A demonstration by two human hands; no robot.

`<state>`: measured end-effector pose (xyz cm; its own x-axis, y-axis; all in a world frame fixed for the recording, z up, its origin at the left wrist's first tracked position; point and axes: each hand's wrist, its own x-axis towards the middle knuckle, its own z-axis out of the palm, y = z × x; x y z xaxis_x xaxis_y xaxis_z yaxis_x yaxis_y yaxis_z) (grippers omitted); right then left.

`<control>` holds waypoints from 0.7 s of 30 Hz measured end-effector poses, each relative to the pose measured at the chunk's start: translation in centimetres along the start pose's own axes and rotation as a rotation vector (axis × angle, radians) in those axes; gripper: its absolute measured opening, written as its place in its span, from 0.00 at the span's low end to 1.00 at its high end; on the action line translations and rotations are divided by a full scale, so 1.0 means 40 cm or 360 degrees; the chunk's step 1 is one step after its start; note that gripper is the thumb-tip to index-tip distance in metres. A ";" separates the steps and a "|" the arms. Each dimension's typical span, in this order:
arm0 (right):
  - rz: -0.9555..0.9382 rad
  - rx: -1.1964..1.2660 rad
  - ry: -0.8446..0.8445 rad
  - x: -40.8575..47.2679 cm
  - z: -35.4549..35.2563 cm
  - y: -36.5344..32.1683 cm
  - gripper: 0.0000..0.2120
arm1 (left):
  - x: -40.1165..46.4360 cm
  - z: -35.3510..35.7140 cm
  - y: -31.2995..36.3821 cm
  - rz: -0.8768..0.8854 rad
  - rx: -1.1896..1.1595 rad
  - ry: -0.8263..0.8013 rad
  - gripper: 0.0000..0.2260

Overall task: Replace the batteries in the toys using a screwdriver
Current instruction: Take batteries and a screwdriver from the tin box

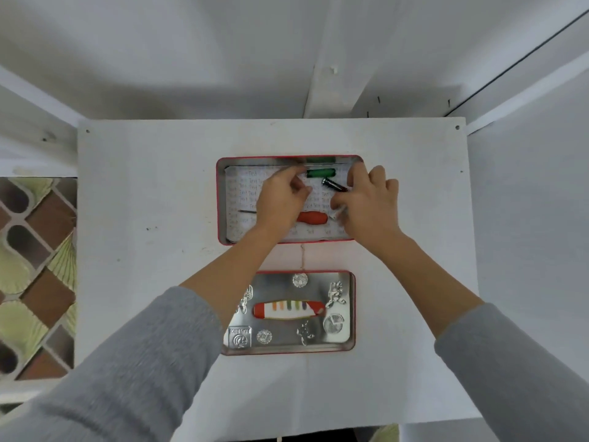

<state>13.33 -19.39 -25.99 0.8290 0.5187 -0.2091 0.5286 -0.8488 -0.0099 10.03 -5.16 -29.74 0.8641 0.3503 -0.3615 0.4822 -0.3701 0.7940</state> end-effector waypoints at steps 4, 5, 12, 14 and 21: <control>0.0046 0.0009 0.0067 0.014 0.015 -0.004 0.15 | 0.009 0.022 0.020 -0.0030 0.0185 0.0113 0.10; 0.0040 0.0041 0.0112 0.014 0.019 -0.002 0.15 | 0.010 0.028 0.025 -0.0058 0.0198 0.0164 0.09; 0.0100 0.0702 0.0509 -0.024 0.016 0.023 0.07 | 0.000 0.022 0.030 -0.0078 -0.0026 0.0199 0.06; 0.0220 0.1101 0.0509 -0.039 -0.018 0.013 0.06 | -0.013 -0.013 0.035 -0.0089 -0.0253 0.0218 0.08; 0.0702 0.2583 0.0171 -0.053 -0.111 -0.004 0.09 | -0.063 -0.140 0.060 -0.0274 -0.1161 0.0166 0.10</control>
<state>12.31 -19.91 -21.20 0.8959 0.1756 -0.4081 -0.3949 -0.1059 -0.9126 8.21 -2.12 -24.18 0.7498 0.4444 -0.4902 0.3599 0.3478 0.8657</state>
